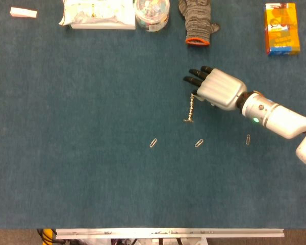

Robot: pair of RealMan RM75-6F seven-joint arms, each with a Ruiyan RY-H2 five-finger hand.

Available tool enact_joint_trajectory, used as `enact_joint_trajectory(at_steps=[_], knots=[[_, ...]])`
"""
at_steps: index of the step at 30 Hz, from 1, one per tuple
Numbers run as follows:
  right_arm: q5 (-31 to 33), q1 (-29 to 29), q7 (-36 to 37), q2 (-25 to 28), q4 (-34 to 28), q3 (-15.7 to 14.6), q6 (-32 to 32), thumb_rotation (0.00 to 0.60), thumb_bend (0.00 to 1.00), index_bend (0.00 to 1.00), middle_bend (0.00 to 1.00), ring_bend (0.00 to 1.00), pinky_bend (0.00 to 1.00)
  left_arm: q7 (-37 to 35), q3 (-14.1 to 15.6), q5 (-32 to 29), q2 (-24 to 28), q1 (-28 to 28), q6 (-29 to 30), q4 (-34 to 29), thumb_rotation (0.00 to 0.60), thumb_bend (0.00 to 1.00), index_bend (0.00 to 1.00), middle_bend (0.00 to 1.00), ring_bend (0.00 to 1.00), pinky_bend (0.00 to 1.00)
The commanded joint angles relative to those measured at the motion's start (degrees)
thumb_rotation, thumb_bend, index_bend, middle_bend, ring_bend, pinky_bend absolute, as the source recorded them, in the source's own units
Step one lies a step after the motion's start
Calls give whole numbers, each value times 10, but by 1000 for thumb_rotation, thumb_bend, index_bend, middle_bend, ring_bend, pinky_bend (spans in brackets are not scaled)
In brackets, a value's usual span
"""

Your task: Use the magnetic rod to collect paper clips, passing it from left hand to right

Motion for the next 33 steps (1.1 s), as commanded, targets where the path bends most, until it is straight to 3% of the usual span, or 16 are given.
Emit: enact_joint_trajectory(at_steps=[1, 21, 33], knots=[[4, 3, -7, -6, 2, 7, -3, 600, 1000, 473, 102, 18, 166, -1, 0, 0, 0, 1, 1, 0, 600, 89, 595, 134, 0, 156], [-4, 34, 21, -73, 83, 14, -38, 600, 1000, 419, 102, 13, 166, -27, -6, -11, 7, 2, -5, 4, 600, 89, 597, 134, 0, 157], [-7, 32, 22, -67, 85, 6, -42, 600, 1000, 419, 102, 13, 164, -34, -5, -8, 10, 2, -6, 4, 600, 89, 597, 134, 0, 158]])
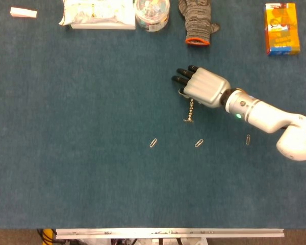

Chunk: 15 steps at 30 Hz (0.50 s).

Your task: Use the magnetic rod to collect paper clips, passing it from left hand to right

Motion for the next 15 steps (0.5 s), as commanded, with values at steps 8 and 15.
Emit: enact_joint_trajectory(at_steps=[8, 15], knots=[[20, -16, -32, 30, -30, -8, -8, 600, 1000, 419, 102, 13, 161, 0, 1, 2, 1, 0, -2, -1, 600, 89, 598, 134, 0, 158], [34, -32, -54, 59, -74, -6, 6, 600, 1000, 419, 102, 13, 161, -3, 2, 6, 2, 0, -1, -2, 600, 89, 597, 134, 0, 158]])
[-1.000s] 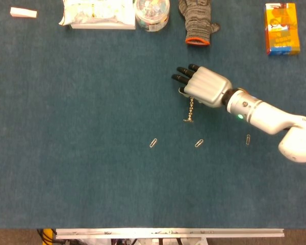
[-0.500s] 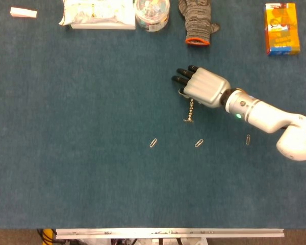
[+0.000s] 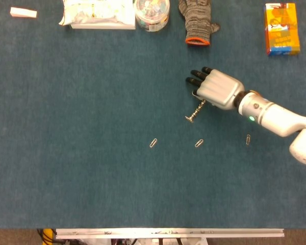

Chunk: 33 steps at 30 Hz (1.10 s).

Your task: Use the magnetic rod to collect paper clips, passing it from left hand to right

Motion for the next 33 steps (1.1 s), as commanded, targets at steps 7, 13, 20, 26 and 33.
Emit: enact_joint_trajectory(at_steps=[7, 13, 20, 26, 33], knots=[[-3, -13, 1, 22, -43, 17, 47, 600, 996, 419, 103, 13, 161, -5, 1, 3, 2, 1, 1, -2, 600, 89, 597, 134, 0, 158], [3, -22, -20, 18, -45, 28, 70, 600, 694, 419, 103, 13, 160, -11, 1, 3, 4, 1, 1, -1, 600, 89, 597, 134, 0, 158], [25, -29, -51, 12, -48, 37, 71, 600, 321, 419, 103, 8, 161, -15, 2, 3, 6, 1, -1, -2, 600, 89, 597, 134, 0, 159], [51, -28, -77, 9, -55, 43, 55, 600, 200, 419, 96, 0, 145, -15, 3, 4, 6, 1, -1, -2, 600, 89, 597, 134, 0, 159], [69, -27, -100, -5, -48, 43, 43, 600, 199, 467, 87, 0, 136, -19, 2, 3, 7, 1, -2, -2, 600, 89, 597, 134, 0, 160]])
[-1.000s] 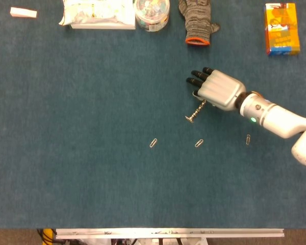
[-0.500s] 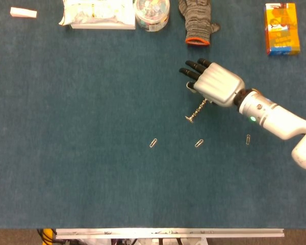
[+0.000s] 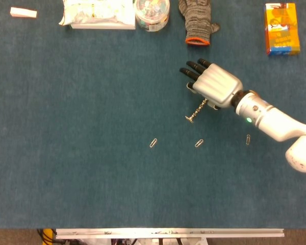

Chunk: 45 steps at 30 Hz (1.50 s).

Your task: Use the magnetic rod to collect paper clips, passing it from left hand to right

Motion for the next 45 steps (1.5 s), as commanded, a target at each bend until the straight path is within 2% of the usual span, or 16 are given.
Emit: enact_joint_trajectory(at_steps=[1, 7, 34, 45], knots=[[3, 0, -4, -5, 4, 0, -2, 600, 199, 473, 87, 0, 135, -2, 0, 0, 0, 0, 0, 0, 600, 89, 597, 134, 0, 160], [5, 1, -11, -17, 16, -2, -6, 600, 200, 514, 86, 0, 135, -4, 0, 0, 1, 1, 0, 0, 600, 89, 597, 134, 0, 161], [22, 6, -27, -42, 51, -7, -32, 600, 202, 521, 86, 0, 118, -17, -1, -2, 5, 1, 0, 2, 600, 89, 597, 135, 2, 162], [23, 15, -26, -54, 62, -3, -41, 600, 239, 528, 86, 0, 117, -28, -1, -1, 8, 3, 3, 3, 600, 89, 597, 136, 4, 163]])
